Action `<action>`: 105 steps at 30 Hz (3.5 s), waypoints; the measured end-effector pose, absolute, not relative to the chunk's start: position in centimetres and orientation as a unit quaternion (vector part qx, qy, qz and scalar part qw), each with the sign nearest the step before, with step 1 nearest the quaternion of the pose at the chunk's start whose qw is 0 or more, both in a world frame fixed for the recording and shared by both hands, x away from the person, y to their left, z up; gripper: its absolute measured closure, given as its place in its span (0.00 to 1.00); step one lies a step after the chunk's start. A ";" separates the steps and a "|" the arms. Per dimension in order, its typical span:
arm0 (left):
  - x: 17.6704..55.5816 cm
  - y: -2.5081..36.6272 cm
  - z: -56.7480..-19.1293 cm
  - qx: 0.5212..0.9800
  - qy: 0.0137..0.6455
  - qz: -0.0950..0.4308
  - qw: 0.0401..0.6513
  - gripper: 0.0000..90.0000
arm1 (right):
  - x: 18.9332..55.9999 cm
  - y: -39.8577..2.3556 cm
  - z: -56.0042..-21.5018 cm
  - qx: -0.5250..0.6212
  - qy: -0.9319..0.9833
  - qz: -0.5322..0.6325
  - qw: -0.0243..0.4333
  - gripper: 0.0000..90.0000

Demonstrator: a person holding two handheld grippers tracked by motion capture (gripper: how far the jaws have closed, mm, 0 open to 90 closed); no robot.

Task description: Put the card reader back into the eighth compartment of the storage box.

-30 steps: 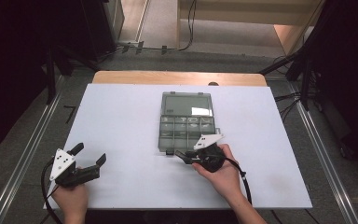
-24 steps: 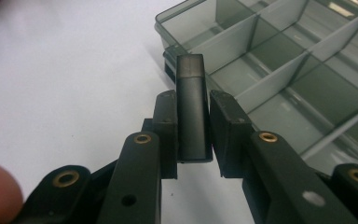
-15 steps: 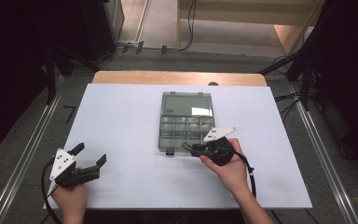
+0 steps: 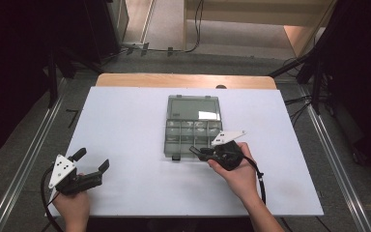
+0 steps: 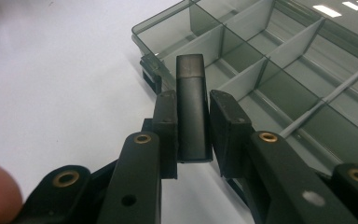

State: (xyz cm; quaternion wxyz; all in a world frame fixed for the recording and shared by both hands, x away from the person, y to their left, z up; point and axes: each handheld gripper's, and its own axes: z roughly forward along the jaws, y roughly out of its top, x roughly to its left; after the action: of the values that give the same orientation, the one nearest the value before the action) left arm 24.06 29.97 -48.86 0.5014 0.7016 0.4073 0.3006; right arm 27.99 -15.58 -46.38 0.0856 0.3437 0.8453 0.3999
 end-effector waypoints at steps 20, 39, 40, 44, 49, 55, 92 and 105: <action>24.0 29.9 -48.8 0.700 0.406 0.303 0.504 0.10 | 28.5 -17.4 -45.9 0.364 0.832 0.406 0.099 0.79; 24.0 29.9 -48.8 0.702 0.406 0.303 0.501 0.10 | 28.9 -18.5 -45.9 0.380 0.825 0.404 0.107 0.79; 24.0 29.9 -48.8 0.703 0.405 0.303 0.501 0.10 | 29.0 -18.6 -46.0 0.380 0.825 0.405 0.108 0.79; 24.0 29.8 -48.9 0.704 0.404 0.303 0.500 0.10 | 29.0 -18.7 -46.0 0.383 0.825 0.401 0.110 0.79; 24.0 29.8 -48.9 0.704 0.405 0.303 0.499 0.10 | 29.2 -19.0 -46.1 0.387 0.822 0.402 0.112 0.79; 24.0 29.8 -48.9 0.705 0.404 0.304 0.497 0.10 | 29.3 -19.4 -46.3 0.394 0.819 0.401 0.116 0.79; 24.0 29.7 -48.9 0.705 0.405 0.303 0.498 0.10 | 29.1 -22.6 -46.4 0.417 0.768 0.465 0.143 0.12; 23.9 29.7 -48.9 0.707 0.402 0.303 0.496 0.10 | 27.7 -24.9 -46.7 0.409 0.745 0.499 0.169 0.00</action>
State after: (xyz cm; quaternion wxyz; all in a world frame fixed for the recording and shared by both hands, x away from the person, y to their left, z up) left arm 23.93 29.73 -48.86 0.4963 0.7072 0.4022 0.3030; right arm 27.71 -24.86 -46.66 0.1688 0.4086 0.7451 0.4994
